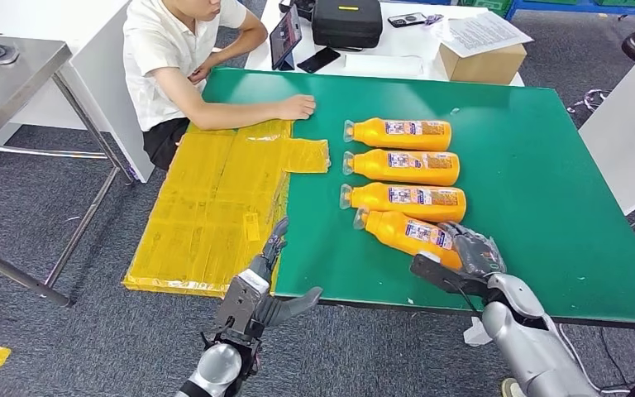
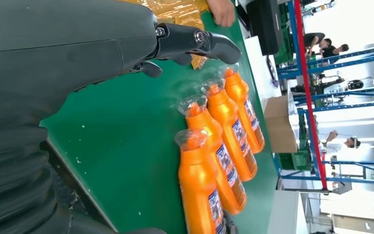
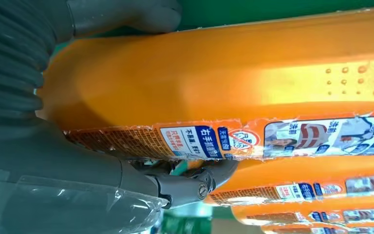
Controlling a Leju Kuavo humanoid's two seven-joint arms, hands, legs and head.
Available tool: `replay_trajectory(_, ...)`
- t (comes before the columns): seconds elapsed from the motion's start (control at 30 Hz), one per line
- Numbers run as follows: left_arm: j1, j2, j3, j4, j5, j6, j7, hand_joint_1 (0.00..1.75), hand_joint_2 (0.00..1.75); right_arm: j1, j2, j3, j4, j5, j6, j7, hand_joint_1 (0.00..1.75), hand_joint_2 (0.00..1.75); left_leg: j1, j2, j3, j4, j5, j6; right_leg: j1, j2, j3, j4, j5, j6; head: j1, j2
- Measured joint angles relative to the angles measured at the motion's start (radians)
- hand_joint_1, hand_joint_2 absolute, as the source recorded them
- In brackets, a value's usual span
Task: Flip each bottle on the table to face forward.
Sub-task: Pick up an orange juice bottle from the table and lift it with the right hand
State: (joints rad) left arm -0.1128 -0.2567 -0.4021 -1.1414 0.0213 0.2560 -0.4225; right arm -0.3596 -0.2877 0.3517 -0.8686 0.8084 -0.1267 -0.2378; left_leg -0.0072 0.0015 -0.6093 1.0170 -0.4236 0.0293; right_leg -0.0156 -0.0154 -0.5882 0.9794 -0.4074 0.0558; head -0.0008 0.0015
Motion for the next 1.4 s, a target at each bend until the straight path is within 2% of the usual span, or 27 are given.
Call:
replay_trajectory(0.13,-0.008,0.000,0.000,0.002,0.015,-0.015,-0.018,0.00,1.75,0.008,0.004,-0.022,-0.029,-0.170,0.134,-0.067,1.75,1.75,0.001,0.004,0.004,0.000,-0.002,-0.002,0.001,0.005,0.002,0.000,0.000,0.000,0.000,0.000)
replay_trajectory(0.23,-0.022,0.000,-0.004,0.007,0.023,-0.027,-0.028,0.00,1.75,0.019,0.010,-0.032,-0.058,-0.266,0.216,-0.080,1.75,1.75,0.002,0.007,0.008,0.000,-0.004,-0.003,0.002,0.009,0.004,0.000,0.000,-0.001,0.000,0.000)
replay_trajectory(0.53,-0.039,0.000,-0.012,0.028,0.038,-0.037,-0.036,0.00,1.75,0.036,0.011,-0.042,-0.080,-0.319,0.258,-0.095,1.75,1.75,0.002,0.008,0.010,0.000,-0.004,-0.003,0.002,0.010,0.006,0.000,0.000,-0.001,0.000,0.000)
replay_trajectory(0.7,-0.043,-0.002,-0.016,0.029,0.091,-0.028,-0.051,0.00,1.75,0.052,0.022,-0.047,-0.091,-0.397,0.270,-0.146,1.75,1.75,0.002,0.008,0.010,0.000,-0.005,-0.003,0.002,0.010,0.007,0.000,0.000,-0.001,0.000,0.000)
replay_trajectory(0.83,-0.041,-0.014,-0.008,0.031,0.241,-0.043,-0.035,0.00,1.75,0.102,0.070,-0.063,-0.158,-0.526,0.308,-0.210,1.75,1.75,0.002,0.008,0.007,0.000,-0.004,-0.003,0.002,0.010,0.005,0.000,0.000,-0.001,0.000,0.000)
replay_trajectory(1.07,-0.028,-0.020,-0.005,0.074,0.473,-0.102,0.033,0.00,1.75,0.160,0.170,-0.060,-0.309,-0.668,0.338,-0.231,1.75,1.75,0.002,0.007,-0.005,0.000,-0.001,-0.003,0.002,0.009,-0.006,0.003,0.000,-0.001,0.000,0.000)
replay_trajectory(1.4,-0.040,-0.020,-0.008,0.098,0.558,-0.136,0.024,0.00,1.75,0.159,0.223,-0.004,-0.357,-0.713,0.376,-0.237,1.75,1.75,0.001,0.006,-0.008,0.000,-0.002,-0.002,0.000,0.008,-0.008,0.002,0.000,-0.001,-0.001,0.000)
